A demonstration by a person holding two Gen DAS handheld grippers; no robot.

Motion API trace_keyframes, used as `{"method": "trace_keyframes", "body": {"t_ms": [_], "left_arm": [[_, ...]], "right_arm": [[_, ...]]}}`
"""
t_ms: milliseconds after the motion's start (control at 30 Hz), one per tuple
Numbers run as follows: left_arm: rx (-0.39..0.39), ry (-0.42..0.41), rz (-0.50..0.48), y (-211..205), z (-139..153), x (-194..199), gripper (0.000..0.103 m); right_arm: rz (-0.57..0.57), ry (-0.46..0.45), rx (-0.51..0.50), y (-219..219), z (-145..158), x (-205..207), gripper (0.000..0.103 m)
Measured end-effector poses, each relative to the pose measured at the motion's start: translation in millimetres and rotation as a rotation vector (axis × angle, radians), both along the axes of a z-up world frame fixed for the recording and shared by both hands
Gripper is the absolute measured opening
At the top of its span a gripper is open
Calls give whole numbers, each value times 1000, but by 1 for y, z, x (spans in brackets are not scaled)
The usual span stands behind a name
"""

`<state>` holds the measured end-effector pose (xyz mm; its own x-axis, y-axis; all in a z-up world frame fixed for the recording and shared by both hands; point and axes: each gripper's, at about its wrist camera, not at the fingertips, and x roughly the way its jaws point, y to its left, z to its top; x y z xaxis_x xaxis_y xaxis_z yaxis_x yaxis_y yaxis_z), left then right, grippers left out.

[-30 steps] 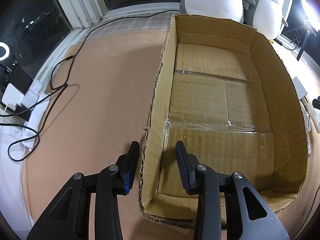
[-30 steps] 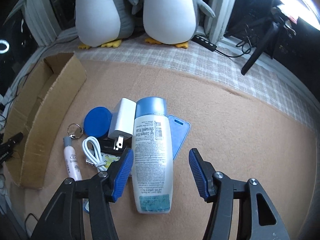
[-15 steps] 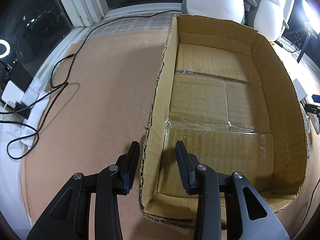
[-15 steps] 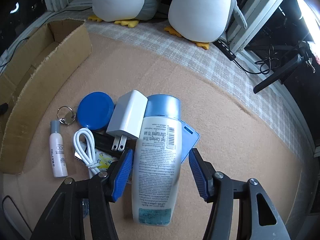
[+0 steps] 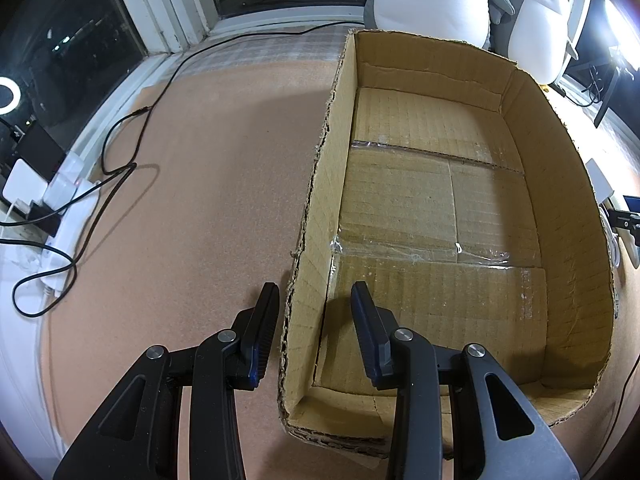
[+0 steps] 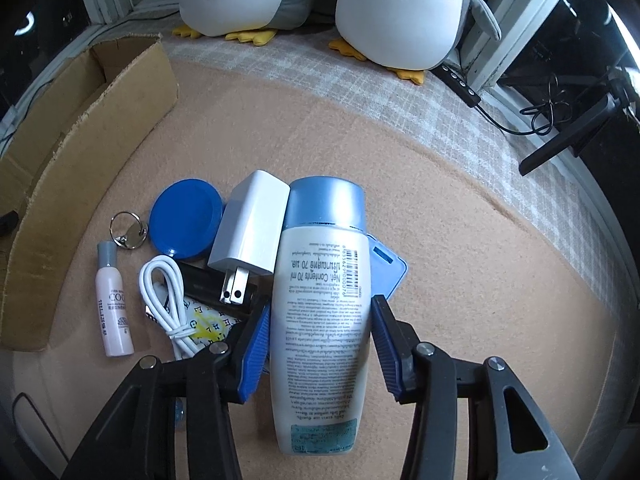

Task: Organize rigid objects
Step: 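Close the right gripper around the white-and-blue lotion bottle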

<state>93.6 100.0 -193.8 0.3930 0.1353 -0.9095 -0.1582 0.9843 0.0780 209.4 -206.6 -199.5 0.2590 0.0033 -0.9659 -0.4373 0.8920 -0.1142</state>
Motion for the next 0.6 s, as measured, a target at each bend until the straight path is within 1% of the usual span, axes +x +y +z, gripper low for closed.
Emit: {"method": "trace_keyframes", "body": {"t_ms": [100, 333, 600], "left_arm": [[-2, 0, 2, 0, 0, 0, 36], [-2, 0, 2, 1, 0, 0, 36], [-3, 0, 3, 0, 0, 0, 36]], "right_arm": [[-20, -12, 50, -5, 2, -2, 44], [-89, -54, 99, -18, 10, -10, 44], [-126, -107, 135, -25, 35, -16, 44]]}}
